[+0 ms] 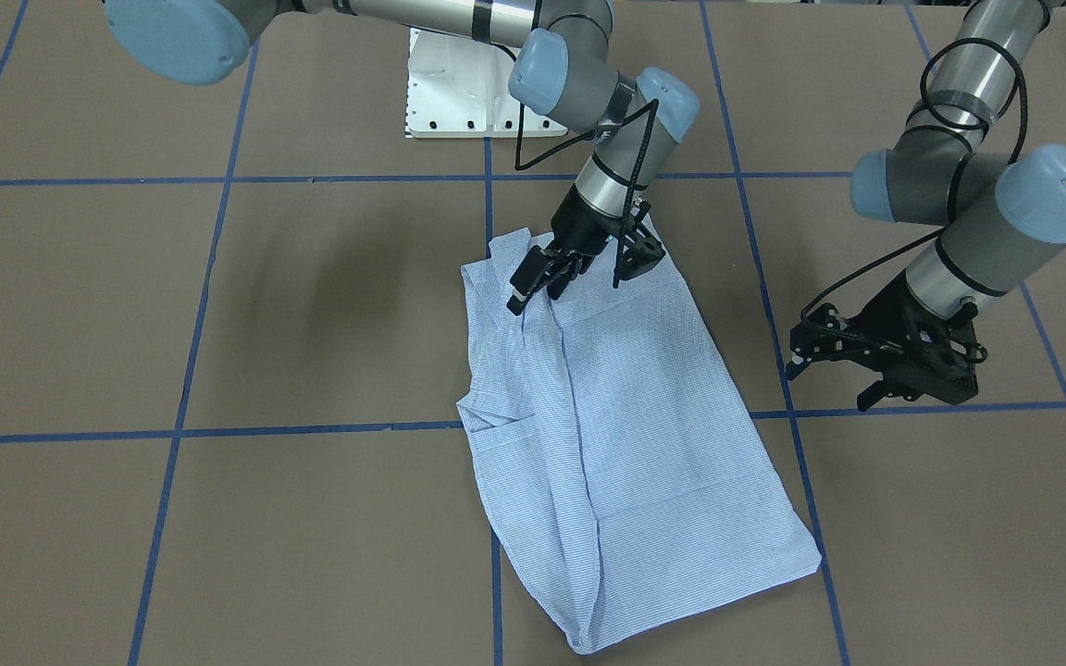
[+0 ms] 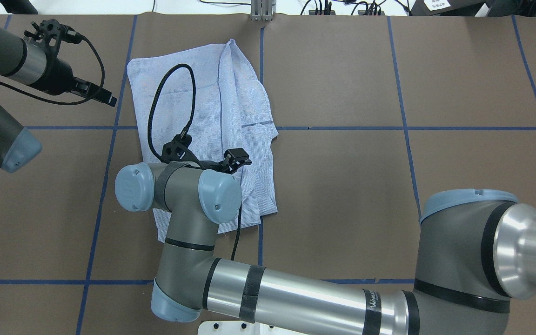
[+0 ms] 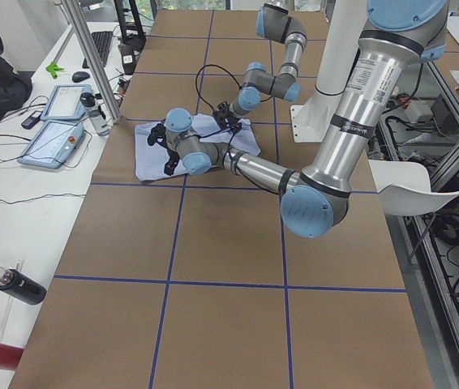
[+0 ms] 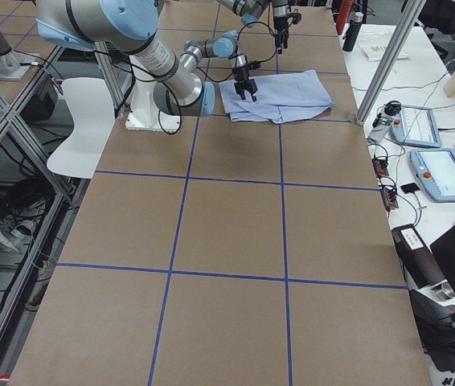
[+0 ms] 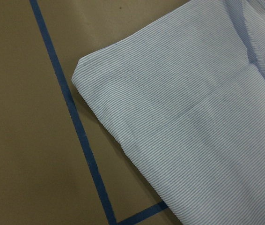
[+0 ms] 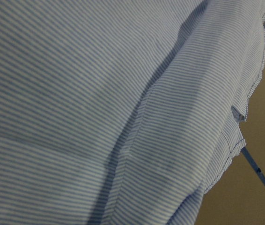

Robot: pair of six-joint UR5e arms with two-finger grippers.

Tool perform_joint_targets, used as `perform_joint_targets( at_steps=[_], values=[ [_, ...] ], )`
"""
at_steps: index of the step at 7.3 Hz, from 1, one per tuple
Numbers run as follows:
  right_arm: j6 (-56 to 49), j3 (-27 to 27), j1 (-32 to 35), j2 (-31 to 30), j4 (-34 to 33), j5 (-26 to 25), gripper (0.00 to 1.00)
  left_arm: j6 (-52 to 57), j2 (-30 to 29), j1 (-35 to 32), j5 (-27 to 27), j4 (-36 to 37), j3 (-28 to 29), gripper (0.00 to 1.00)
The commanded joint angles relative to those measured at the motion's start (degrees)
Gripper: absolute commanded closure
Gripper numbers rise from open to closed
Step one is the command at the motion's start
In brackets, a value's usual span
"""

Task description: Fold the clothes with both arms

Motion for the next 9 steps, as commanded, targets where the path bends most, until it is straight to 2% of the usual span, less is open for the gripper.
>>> perform_joint_targets(
  at_steps=[1,3,6,7,8,9],
  values=[
    [-0.7,0.6,0.2,-1.5,0.1,-0.3,0.04,0.0,0.0,0.0,-0.1,0.0,-0.1,0.0],
    [-3.5,2.2,3.5,-2.9,0.0,-0.2,0.04,0.0,-0.1,0.0,-0.1,0.0,0.0,0.0],
    [-10.1,18.4,8.1,-17.9,0.2,0.0,0.04,-0.1,-0.1,0.1,-0.1,0.0,0.0,0.0],
    [-11.2,23.2,9.0,-20.6,-0.3,0.6,0.03,-0.1,-0.1,0.1,-0.1,0.0,0.0,0.0],
    [-11.1,25.4,10.4,-21.2,-0.1,3.8,0.03,-0.1,-0.2,0.0,-0.1,0.0,-0.1,0.0],
    [-10.3,27.2,12.6,-21.1,0.5,9.5,0.02,-0.2,-0.1,0.0,-0.1,0.0,-0.3,0.0]
  ],
)
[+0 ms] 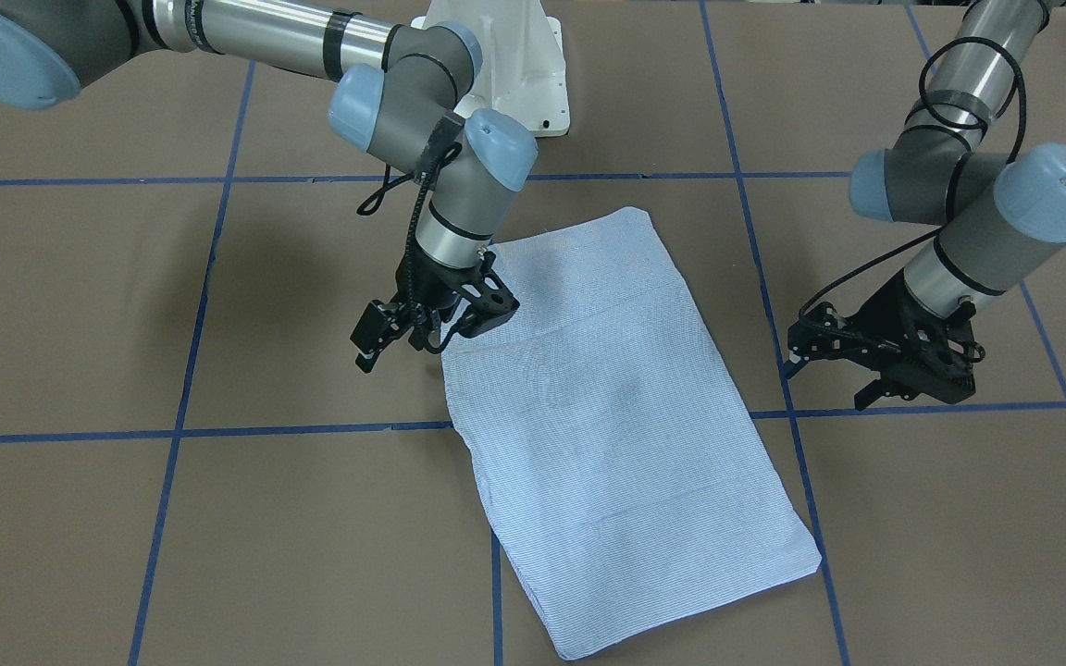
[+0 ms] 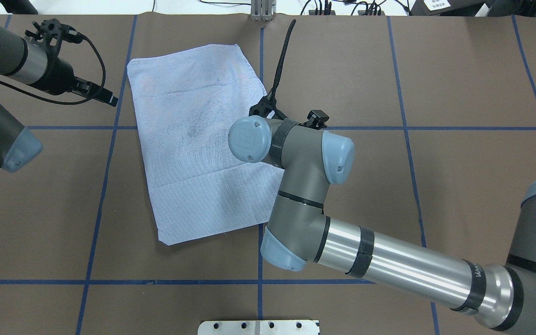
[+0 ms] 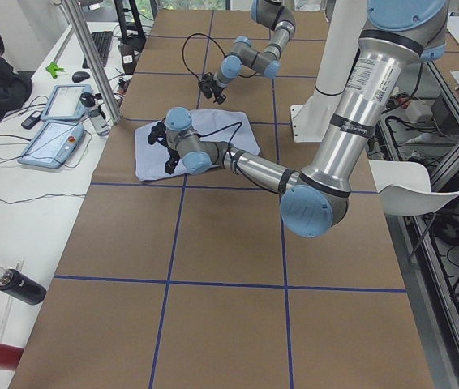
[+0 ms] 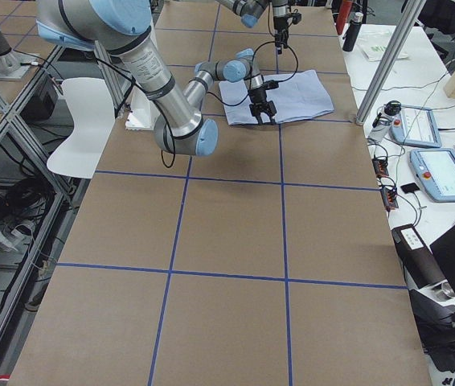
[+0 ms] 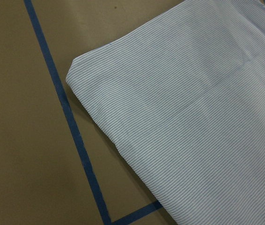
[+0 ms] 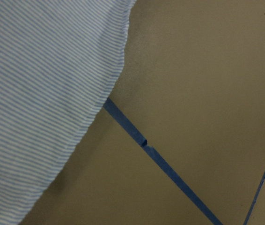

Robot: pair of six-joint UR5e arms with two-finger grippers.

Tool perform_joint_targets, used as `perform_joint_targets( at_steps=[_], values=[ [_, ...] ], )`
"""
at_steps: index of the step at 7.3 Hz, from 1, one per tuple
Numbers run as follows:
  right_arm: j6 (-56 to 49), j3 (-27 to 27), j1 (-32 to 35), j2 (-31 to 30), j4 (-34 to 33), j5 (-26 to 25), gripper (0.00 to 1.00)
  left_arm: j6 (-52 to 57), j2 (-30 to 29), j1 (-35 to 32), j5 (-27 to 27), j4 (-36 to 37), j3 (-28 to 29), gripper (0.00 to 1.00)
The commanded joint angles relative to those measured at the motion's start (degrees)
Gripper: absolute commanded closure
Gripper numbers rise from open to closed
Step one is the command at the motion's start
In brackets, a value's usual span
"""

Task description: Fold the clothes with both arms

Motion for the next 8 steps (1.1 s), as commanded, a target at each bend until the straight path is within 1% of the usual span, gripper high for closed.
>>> perform_joint_targets(
  at_steps=[1,2,3,4,5,6,7,8],
  values=[
    [2.9,5.4,5.8,-0.6,0.9,14.2,0.02,-4.5,0.1,0.0,0.3,0.0,-1.4,0.0],
    [8.0,6.0,8.0,-0.8,4.0,21.7,0.02,-11.9,-0.1,0.8,0.7,-0.1,-4.1,0.0],
    [14.3,6.2,8.3,-2.4,9.8,24.2,0.01,-16.7,1.2,3.0,0.6,0.0,-7.8,0.0],
    [21.1,6.4,8.3,-6.3,19.4,26.9,0.01,-23.1,3.5,6.4,1.2,-0.1,-11.8,0.0],
    [30.1,7.9,8.3,-10.7,28.6,28.2,0.01,-27.6,6.2,9.9,3.9,0.0,-16.8,0.0],
    [37.7,10.4,8.2,-13.5,32.9,29.1,0.01,-32.4,9.3,14.0,7.4,0.0,-21.7,0.0],
    [46.8,13.1,7.6,-15.0,33.2,29.2,0.01,-39.5,12.2,19.0,11.6,0.0,-25.4,0.0],
    [51.9,14.0,7.1,-15.3,33.3,29.0,0.01,-45.9,14.0,24.7,19.0,0.0,-26.6,0.0]
  ],
)
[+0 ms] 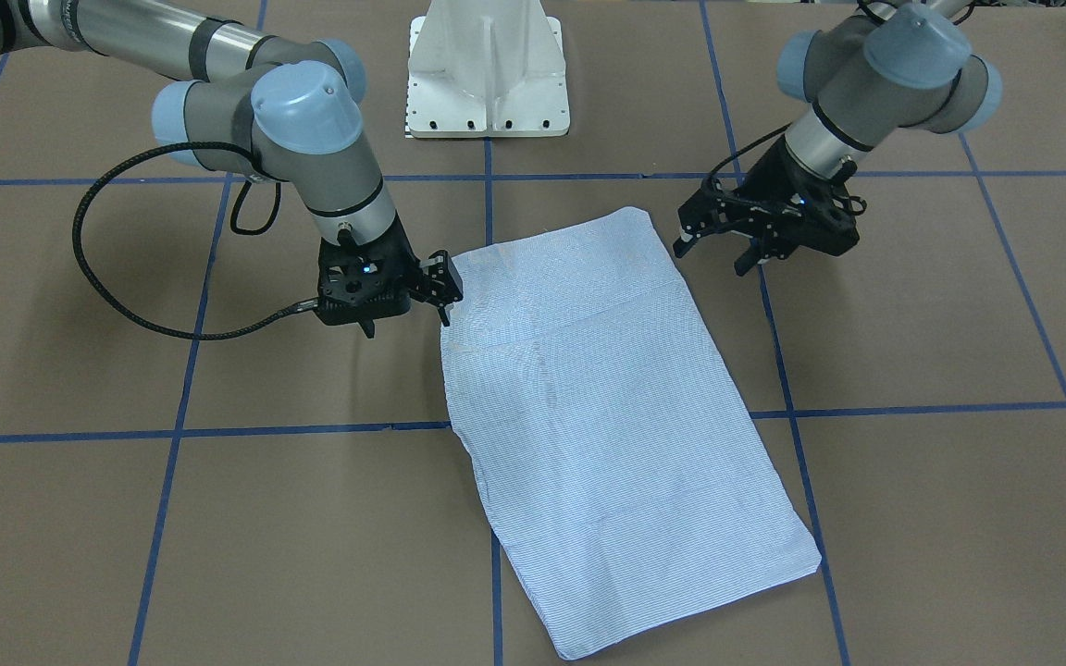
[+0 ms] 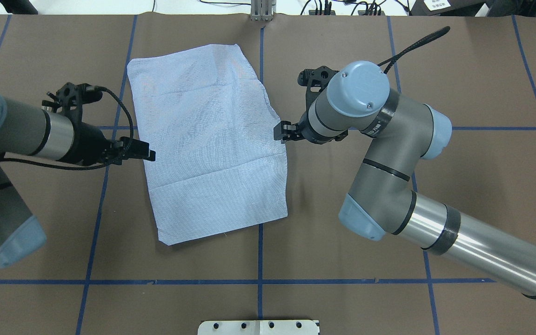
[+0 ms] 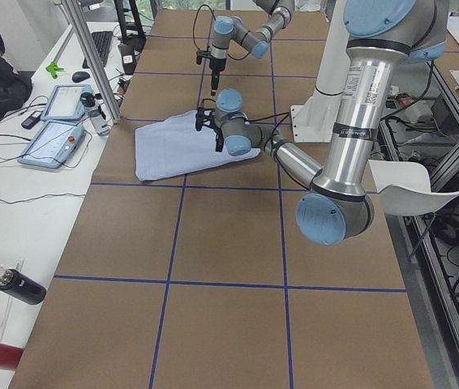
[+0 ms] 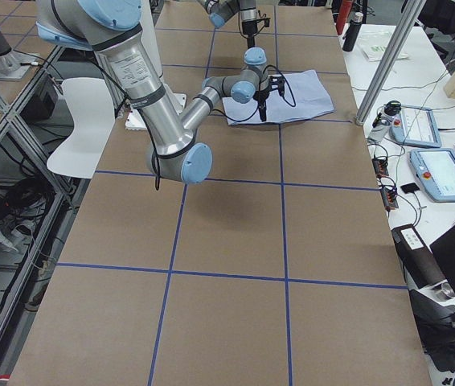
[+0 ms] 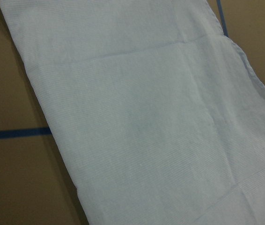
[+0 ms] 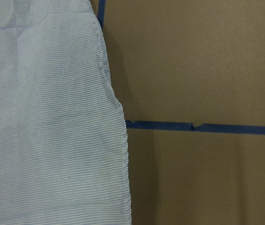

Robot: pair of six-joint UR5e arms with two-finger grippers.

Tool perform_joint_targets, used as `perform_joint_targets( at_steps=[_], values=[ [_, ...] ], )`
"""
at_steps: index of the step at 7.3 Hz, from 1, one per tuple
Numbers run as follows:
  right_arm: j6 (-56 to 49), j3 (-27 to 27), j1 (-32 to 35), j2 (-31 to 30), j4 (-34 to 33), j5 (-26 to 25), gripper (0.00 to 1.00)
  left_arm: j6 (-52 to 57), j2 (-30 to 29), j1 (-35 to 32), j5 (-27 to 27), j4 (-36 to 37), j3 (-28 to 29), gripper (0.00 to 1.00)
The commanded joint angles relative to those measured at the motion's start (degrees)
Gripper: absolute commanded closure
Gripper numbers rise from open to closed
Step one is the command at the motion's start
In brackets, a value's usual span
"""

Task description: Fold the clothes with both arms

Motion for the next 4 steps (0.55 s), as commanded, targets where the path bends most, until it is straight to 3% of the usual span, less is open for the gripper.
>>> perform_joint_targets(
  at_steps=[1,4],
  values=[
    [8.4,2.2,-0.9,-1.4,1.2,-0.1,0.01,-14.5,2.9,12.2,13.7,0.6,-2.2,0.0],
    [8.4,2.2,-1.0,-1.4,1.2,-0.3,0.01,-21.1,2.2,17.1,18.5,0.9,1.1,0.01]
  ],
)
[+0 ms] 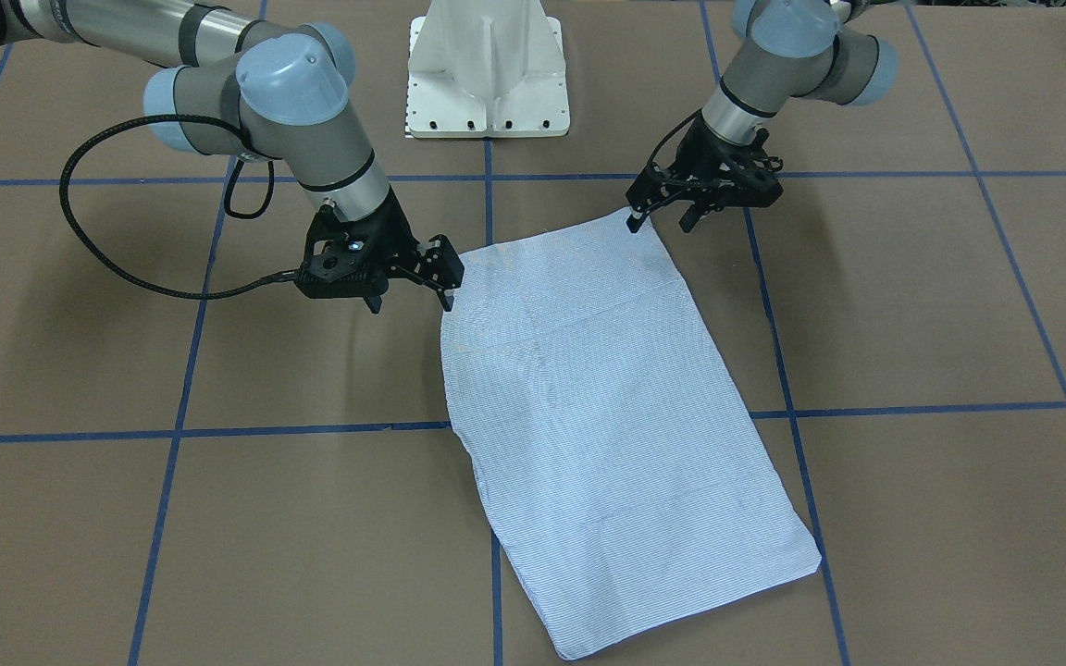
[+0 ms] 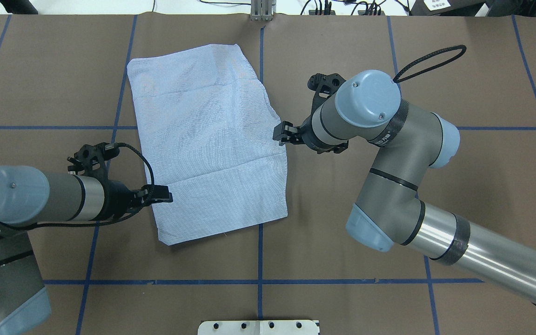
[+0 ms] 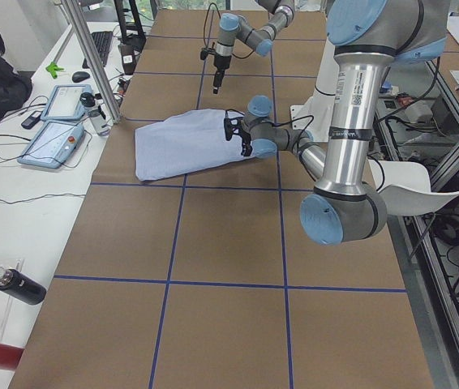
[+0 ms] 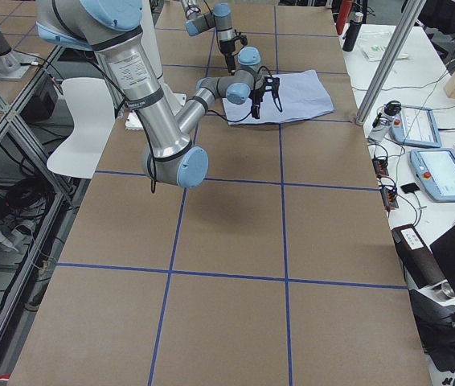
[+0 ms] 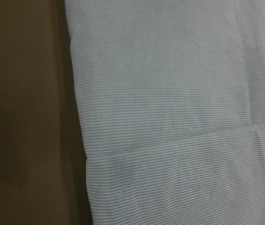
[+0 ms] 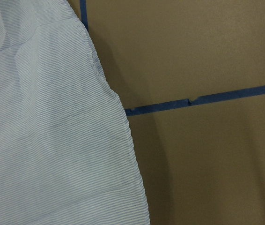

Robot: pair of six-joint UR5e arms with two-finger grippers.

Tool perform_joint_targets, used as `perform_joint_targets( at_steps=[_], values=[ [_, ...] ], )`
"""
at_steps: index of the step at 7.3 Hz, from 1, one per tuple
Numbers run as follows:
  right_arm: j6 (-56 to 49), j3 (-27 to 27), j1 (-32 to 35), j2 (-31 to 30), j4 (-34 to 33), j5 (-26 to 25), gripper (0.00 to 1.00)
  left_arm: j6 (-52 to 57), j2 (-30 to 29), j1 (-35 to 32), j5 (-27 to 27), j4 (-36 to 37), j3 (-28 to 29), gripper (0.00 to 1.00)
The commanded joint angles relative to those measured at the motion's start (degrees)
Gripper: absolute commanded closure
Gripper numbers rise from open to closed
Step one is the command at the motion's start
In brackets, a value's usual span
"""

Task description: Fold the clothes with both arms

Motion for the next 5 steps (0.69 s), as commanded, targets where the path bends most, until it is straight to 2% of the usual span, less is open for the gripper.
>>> perform_joint_targets(
  at_steps=[1,5],
  values=[
    [0.1,0.1,-0.1,0.0,0.0,0.0,0.01,-2.0,-0.5,2.4,2.4,0.1,1.9,0.1],
    [0.1,0.1,-0.2,0.0,0.0,0.0,0.0,-1.9,-0.5,3.0,1.9,0.1,1.9,0.27]
  ],
)
